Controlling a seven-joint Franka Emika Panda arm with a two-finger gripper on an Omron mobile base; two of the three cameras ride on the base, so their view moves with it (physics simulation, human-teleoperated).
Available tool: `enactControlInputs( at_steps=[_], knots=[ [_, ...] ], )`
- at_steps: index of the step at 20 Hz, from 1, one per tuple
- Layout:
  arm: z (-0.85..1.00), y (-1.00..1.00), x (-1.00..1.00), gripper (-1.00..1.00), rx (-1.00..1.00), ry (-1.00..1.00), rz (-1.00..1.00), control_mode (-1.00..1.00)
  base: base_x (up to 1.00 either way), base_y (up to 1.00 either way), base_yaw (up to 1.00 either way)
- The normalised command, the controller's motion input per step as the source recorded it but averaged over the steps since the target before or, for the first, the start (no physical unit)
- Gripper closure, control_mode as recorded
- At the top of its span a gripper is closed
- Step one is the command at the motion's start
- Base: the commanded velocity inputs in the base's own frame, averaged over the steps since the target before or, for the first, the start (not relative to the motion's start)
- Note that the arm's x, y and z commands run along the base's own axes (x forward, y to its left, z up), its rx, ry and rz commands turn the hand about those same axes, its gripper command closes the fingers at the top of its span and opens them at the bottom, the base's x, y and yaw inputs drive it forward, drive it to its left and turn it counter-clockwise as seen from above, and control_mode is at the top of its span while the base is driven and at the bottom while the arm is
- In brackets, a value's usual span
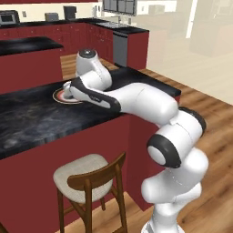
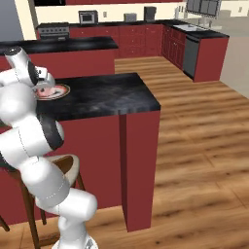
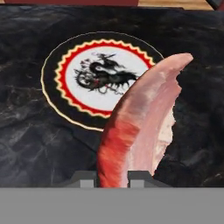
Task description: Take the steak from the fridge and place it on the digital scale on the counter by the fridge. Wait a few seconds for a reading, then move it to the plate on the dining counter.
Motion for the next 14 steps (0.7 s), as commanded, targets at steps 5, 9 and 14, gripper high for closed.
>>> enactControlInputs(
  at_steps=[5, 9, 14],
  knots=[
    [-0.17, 0.25, 0.57, 1.00, -0.03, 0.00, 0.01, -1.00, 0.00, 0.00, 0.00],
    [-0.21, 0.13, 0.60, 1.00, -0.03, 0.00, 0.00, -1.00, 0.00, 0.00, 0.00],
    [-0.36, 0.02, 0.43, 1.00, -0.09, 0.00, 0.00, -1.00, 0.00, 0.00, 0.00]
  ],
)
